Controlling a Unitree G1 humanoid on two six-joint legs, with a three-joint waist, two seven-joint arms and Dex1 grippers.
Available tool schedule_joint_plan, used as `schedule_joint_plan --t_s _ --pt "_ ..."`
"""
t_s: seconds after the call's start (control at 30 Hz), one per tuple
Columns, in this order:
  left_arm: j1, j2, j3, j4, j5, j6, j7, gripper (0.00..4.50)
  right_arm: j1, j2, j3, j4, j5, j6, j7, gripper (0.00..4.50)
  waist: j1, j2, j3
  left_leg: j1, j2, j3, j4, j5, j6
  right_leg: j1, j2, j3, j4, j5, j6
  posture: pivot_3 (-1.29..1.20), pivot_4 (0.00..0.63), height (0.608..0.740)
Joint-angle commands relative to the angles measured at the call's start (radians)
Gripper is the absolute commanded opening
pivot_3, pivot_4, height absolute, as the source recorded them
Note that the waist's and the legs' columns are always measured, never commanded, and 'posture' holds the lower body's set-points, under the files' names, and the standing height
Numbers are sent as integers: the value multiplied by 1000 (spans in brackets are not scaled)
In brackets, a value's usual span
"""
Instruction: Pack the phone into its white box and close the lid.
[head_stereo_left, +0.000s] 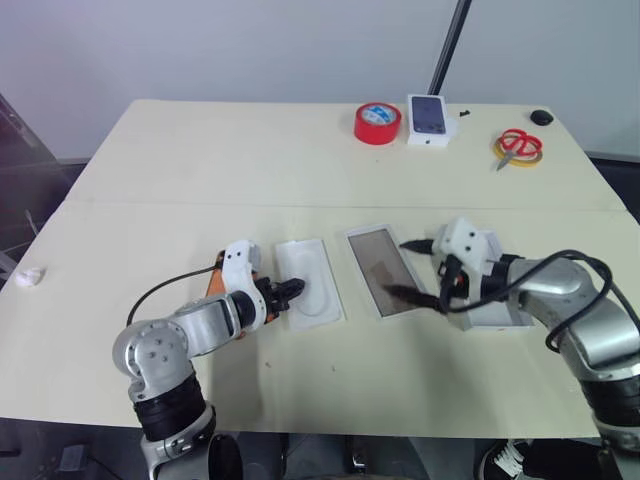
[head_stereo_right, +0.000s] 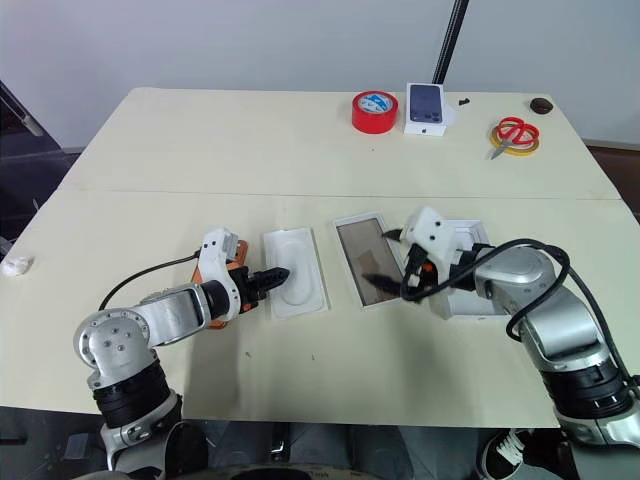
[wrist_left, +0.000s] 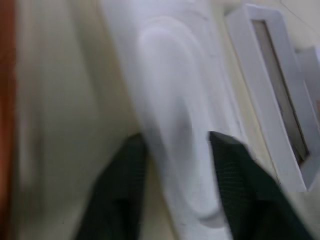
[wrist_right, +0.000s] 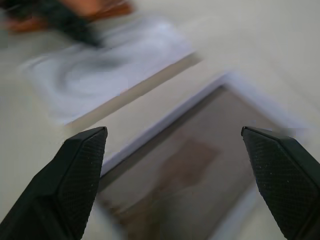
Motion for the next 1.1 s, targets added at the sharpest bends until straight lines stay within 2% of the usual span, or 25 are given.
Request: schedule_joint_plan --t_s 0.03,0.23,0.27,0.33,0.57,0.7,0.9,1.1 --pt "-22 -36 44 -7 -40 9 34 59 -1 -54 20 -57 -20 -24 58 4500 0 -1 0 0 0 0 0 0 0 0 0 0 0 0 0 0 150 732" --pt "-21 -38 61 6 -72 9 75 59 0 -119 122 -9 -158 -147 123 4500 -2 -1 0 0 0 0 0 0 0 0 1 0 0 0 0 0 150 732" --pt "-25 -44 70 10 -80 9 83 16 0 -122 139 7 -182 -169 129 4249 -2 -1 0 0 0 0 0 0 0 0 1 0 0 0 0 0 150 732" --pt "-36 -57 94 17 -95 9 95 0 -2 -124 170 42 -230 -209 139 3673 -1 -1 0 0 0 0 0 0 0 0 0 0 0 0 0 0 150 732" --pt "-78 -78 171 24 -166 9 141 0 -12 -94 202 84 -292 -279 156 23 0 -1 1 0 0 0 0 0 0 0 0 0 0 0 0 0 150 732" --pt "-126 -60 259 32 -214 9 162 0 -8 -70 202 35 -274 -275 170 23 -1 -2 1 0 0 -1 0 0 -1 0 0 0 0 0 0 0 150 732" --pt "-254 48 384 96 -251 9 183 0 -48 15 256 -59 -302 -225 149 23 -1 -2 1 1 0 -1 0 1 -2 0 1 -1 0 0 0 0 150 732" --pt "-302 74 370 121 -327 9 236 0 -126 133 368 -53 -416 -134 66 23 1 -3 1 0 1 -1 0 4 -7 0 -1 -1 0 0 0 0 150 732"
